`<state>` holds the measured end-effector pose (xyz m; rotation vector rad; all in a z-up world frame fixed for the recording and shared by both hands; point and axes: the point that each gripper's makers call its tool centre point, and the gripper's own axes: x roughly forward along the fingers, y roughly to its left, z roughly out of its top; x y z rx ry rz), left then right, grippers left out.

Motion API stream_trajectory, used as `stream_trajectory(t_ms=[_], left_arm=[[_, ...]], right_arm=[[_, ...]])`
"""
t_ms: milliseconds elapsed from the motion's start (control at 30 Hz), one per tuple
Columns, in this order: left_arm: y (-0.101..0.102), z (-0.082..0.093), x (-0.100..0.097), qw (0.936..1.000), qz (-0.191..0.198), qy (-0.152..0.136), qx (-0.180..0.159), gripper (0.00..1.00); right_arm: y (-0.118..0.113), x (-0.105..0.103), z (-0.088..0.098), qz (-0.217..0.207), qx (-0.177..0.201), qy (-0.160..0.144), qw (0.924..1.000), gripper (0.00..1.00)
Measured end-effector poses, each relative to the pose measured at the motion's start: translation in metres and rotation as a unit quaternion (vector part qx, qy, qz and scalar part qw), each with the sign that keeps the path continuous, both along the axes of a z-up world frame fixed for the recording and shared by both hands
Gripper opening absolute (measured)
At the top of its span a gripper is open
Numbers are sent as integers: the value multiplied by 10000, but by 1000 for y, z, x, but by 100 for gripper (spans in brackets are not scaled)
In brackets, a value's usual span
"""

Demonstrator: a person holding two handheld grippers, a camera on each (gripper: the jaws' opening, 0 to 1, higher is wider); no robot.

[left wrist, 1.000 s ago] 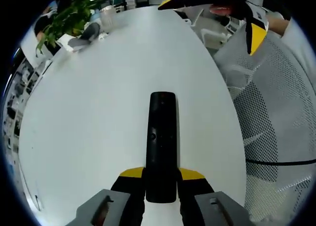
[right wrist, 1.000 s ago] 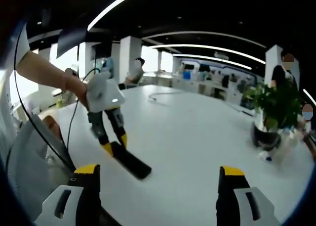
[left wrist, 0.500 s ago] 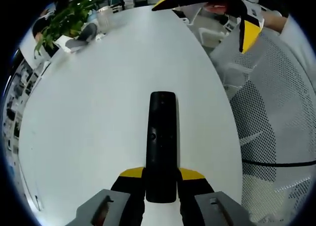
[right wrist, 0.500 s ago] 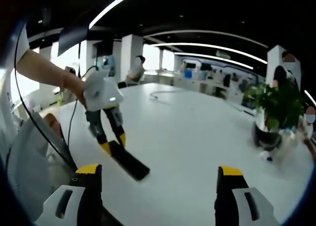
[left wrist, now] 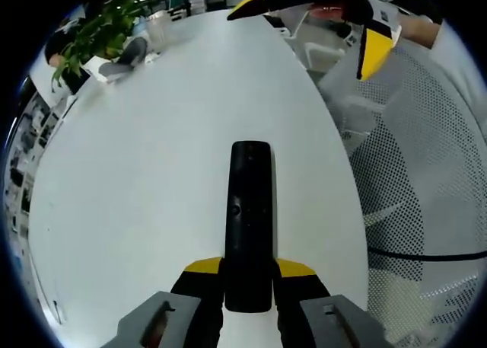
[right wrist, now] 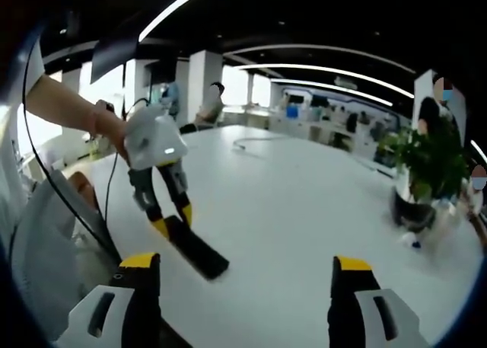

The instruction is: Press the specified remote control buttons in sequence, fully releasing each button before pressing the next.

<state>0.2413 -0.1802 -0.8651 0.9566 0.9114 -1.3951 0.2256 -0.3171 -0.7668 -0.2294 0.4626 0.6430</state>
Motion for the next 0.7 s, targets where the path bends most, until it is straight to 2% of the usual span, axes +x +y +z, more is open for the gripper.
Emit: stream_trajectory(t_ms=[300, 700], left_arm=[[-1, 0, -8, 10000, -22, -5, -33, 24], [-3, 0, -16, 9996, 164, 8, -230, 24]], right_arm=[[3, -2, -2, 89, 14, 84, 9999, 87], [4, -4, -5, 151, -42, 138, 9998, 86]])
